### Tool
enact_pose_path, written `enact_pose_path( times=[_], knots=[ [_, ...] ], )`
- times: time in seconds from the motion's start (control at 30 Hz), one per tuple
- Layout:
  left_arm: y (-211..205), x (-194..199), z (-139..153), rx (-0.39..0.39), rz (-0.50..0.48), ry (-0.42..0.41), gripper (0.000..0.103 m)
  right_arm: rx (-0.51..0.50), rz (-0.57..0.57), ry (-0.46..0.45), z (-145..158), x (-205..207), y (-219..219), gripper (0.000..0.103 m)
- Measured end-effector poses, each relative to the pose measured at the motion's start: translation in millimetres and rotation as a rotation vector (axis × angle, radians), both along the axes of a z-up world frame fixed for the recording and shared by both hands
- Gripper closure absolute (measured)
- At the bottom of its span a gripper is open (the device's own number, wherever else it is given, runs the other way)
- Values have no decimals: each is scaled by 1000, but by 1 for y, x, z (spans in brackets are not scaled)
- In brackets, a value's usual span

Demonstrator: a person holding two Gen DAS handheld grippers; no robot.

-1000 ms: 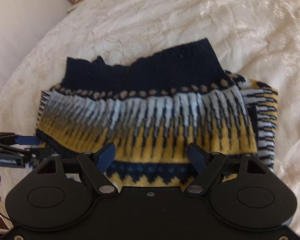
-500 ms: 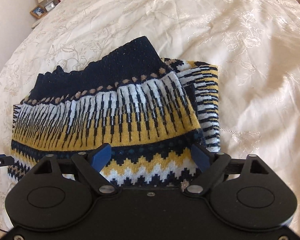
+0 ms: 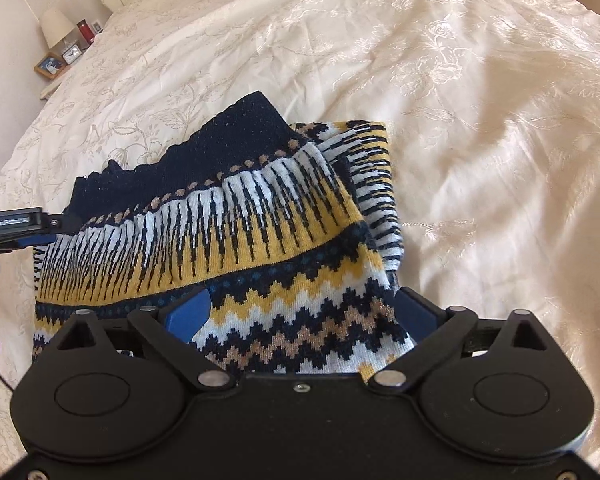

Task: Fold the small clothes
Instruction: 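Release the hem and smooth the folded sweater with both grippers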

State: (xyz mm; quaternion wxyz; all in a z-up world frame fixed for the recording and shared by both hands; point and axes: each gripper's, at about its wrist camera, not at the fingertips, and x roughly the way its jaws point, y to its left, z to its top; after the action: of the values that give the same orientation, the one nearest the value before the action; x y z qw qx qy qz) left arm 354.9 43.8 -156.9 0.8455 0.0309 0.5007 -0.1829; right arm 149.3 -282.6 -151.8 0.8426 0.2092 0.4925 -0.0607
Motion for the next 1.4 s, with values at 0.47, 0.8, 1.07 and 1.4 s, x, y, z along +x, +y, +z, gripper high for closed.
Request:
enact_pose_path(
  times=[0.47,0.8,1.07,1.4],
  knots=[
    [-29,30,-47,126,8,79,23,138,2,-15,-18,10,-48,1],
    [-39,34,-50,167,46,94,16,337,63,47,-68,47,-81,1],
    [-50,41,-57,195,110,108,3,460,120,28,-87,67,-86,0],
    [-59,37,-29,178,148,110,21,576,142,-24,-96,62,-105,0]
  ],
)
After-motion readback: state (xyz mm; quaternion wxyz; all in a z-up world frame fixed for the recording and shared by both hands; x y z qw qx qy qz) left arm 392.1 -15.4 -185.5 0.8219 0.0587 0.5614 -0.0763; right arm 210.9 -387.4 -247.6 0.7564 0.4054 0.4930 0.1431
